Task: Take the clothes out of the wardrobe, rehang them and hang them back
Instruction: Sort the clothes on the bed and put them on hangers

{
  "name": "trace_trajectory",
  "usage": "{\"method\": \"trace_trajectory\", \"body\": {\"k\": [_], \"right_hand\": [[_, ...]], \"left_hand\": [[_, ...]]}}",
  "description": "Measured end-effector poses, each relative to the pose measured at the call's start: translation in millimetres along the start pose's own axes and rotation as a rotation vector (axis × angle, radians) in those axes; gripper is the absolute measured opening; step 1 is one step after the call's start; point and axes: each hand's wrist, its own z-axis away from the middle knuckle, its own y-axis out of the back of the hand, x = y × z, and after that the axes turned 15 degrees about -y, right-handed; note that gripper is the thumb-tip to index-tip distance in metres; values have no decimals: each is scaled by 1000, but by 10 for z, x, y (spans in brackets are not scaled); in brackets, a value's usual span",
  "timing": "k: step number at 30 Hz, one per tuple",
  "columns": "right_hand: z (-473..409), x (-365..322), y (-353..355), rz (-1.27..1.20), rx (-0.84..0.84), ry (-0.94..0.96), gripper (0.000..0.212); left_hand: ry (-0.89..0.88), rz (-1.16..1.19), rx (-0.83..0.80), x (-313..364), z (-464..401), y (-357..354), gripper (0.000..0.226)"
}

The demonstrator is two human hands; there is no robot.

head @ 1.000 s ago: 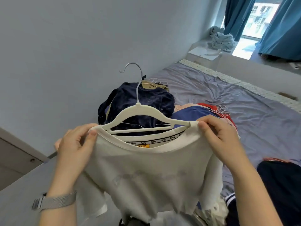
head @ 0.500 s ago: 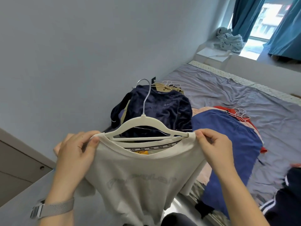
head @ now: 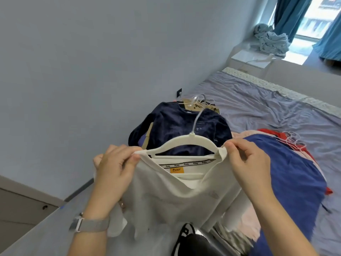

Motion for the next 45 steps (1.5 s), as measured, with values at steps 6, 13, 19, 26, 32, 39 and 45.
{"method": "trace_trajectory", "body": {"k": [6, 13, 19, 26, 32, 39, 45], "right_hand": [[-1058, 113, -254, 190, -278, 97, 20], [-1785, 61, -225, 258, -395, 221, 21], [-2494, 131, -344, 294, -277, 25, 18], [-3789, -36, -547, 70, -59, -169, 19], [-4724, 830, -1481, 478, -216, -242, 35], [-4792, 1747, -2376, 936, -407, -453, 72], [-3941, 2266, -2366, 790, -628, -587, 70]], "left_hand": [[85, 18, 8, -414, -795, -353, 28], [0, 50, 5, -706, -1726, -409, 30], [-125, 61, -122, -981, -2888, -755, 23], [-184, 296, -9, -1296, -4590, -1331, 6], [-334, 57, -481, -2370, -5332, -2850, 43], [-87, -278, -821, -3153, -5105, -4197, 66], [-34, -142, -878, -2859, -4367, -4662, 70]]}}
